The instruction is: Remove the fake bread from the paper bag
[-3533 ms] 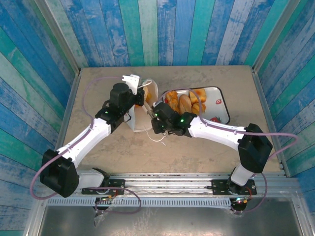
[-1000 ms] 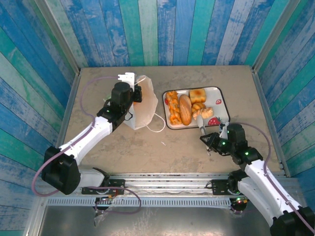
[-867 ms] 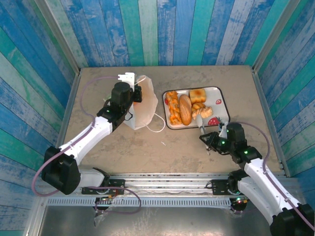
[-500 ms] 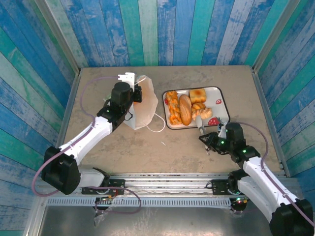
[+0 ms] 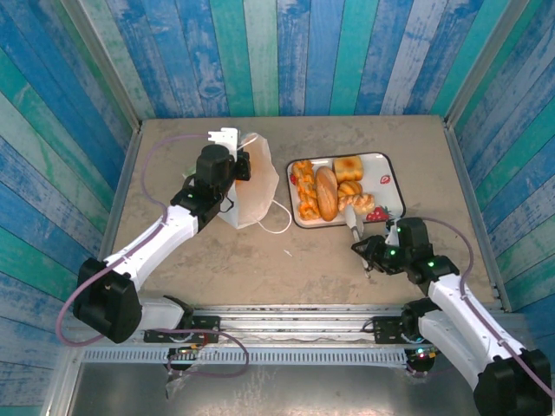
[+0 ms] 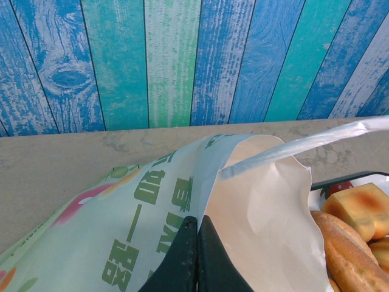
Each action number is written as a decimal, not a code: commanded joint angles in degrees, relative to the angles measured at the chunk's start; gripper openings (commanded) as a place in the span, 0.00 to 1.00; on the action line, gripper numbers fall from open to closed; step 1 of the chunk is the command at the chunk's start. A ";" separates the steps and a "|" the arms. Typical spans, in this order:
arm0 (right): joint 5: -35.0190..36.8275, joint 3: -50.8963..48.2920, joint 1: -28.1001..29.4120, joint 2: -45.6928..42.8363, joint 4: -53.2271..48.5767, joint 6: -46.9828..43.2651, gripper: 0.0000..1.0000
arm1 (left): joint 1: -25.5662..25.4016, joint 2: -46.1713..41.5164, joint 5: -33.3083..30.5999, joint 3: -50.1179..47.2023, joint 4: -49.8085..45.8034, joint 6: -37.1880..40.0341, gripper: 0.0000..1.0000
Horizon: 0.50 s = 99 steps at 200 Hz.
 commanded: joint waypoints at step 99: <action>3.45 6.45 -0.70 -3.79 -14.93 -1.89 0.44 | -0.02 -0.13 -0.06 0.85 3.24 -0.10 0.00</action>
